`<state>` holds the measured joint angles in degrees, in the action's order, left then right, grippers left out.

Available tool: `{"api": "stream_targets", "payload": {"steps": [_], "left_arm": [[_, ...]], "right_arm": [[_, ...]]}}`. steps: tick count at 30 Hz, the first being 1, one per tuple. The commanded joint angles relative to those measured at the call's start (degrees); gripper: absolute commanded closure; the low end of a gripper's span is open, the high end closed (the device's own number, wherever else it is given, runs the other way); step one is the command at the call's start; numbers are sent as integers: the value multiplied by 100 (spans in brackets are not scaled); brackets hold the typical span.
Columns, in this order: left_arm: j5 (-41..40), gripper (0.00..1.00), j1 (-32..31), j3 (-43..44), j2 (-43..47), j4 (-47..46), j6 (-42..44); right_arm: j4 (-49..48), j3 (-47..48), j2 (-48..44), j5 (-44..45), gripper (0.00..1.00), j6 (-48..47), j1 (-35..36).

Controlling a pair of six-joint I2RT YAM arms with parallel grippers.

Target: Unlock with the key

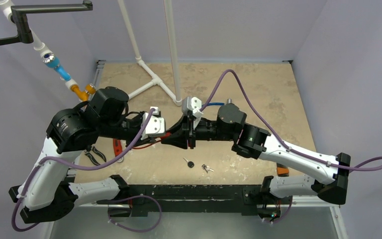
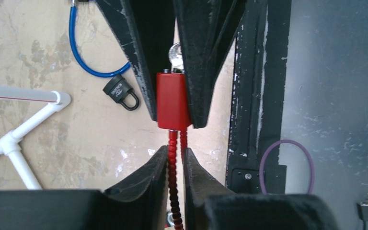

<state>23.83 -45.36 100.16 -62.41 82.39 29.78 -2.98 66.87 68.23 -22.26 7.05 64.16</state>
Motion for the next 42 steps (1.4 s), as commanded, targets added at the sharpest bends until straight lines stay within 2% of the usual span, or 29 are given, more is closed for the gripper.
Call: {"api": "stream_targets", "payload": {"steps": [1,3,8,16,21,24,34,37,42], "left_arm": [[141,76,-141,4,129,-98,90],[165,66,-147,18,130,-80,77],[218,62,-149,203,88,-58,94],[-65,72,-148,-156,108,-492,89],[-100,94,-149,-111,52,-675,41],[-156,100,-145,-76,75,-676,47],[-399,100,-114,-668,471,-410,262],[-397,100,-114,-666,455,-416,266],[-572,100,-113,-560,436,-233,459]], "right_arm": [[-361,-26,-80,120,100,149,-53],[-456,-119,-90,150,100,201,-52],[-523,-200,-103,134,100,210,-56],[-659,-171,-84,81,100,223,-49],[-730,-205,-79,64,100,282,-53],[-847,-315,-171,53,100,365,-53],[-1610,-1275,-1277,647,100,799,-306],[-1912,-1406,-1298,565,100,969,-308],[-1872,-1444,-1270,553,100,1017,-312]]}}
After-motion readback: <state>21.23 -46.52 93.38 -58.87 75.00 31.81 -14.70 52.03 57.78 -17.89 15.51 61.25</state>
